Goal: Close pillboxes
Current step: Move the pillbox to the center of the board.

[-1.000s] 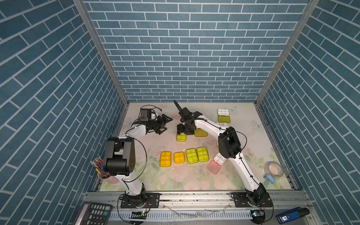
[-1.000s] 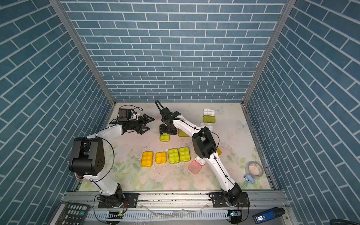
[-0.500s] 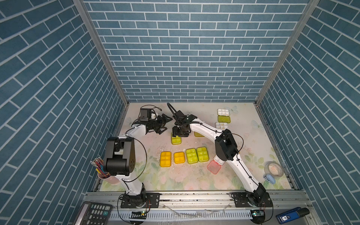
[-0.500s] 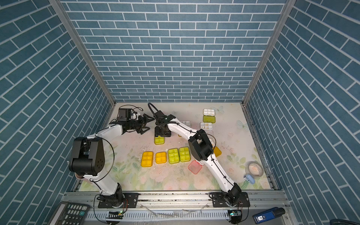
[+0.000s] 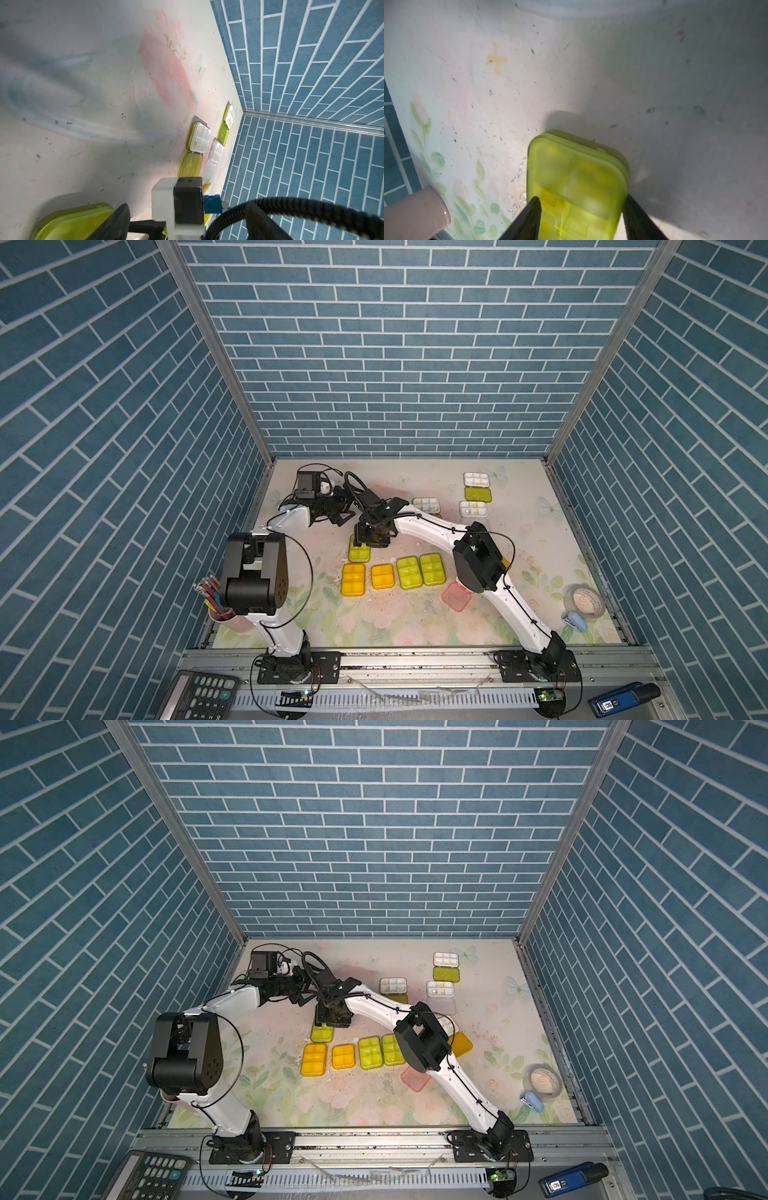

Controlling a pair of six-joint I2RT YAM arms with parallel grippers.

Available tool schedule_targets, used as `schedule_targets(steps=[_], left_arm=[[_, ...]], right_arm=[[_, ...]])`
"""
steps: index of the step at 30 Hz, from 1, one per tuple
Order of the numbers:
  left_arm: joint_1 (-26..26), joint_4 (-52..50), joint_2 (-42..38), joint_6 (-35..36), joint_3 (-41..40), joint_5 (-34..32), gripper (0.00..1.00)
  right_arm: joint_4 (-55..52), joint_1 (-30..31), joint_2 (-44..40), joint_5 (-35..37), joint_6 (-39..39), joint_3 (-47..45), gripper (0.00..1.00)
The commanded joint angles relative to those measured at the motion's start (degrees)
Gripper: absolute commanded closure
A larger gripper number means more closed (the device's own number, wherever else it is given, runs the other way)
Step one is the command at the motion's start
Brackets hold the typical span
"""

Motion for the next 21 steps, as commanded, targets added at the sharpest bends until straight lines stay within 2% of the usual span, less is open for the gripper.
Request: schedule_targets(steps=[1,11,14,21], left_arm=[[0.31,1.00,-0.30,0.08,-0.55,0.23,0.12],[0.66,2.87,-0.82,0.01,-0.61,0.90,0.12],[0.62,5.21,-0.93,-1.03,-1.53,1.14,0.11],[0.10,10.14,-0.97,-2.47,-2.55,2.31,0.12]], right_arm=[[1.13,0.14,0.55,-1.43,1.27,-0.74,0.37],[1.20,-2.89,-9.36,0.03,-4.52,-6.17,0.30],[0.44,-5.33,-14.51,0.71,-6.57,-9.27,0.29],[-1.49,-13.14,-25.37,7.23,-12.21,-18.78,0.27]])
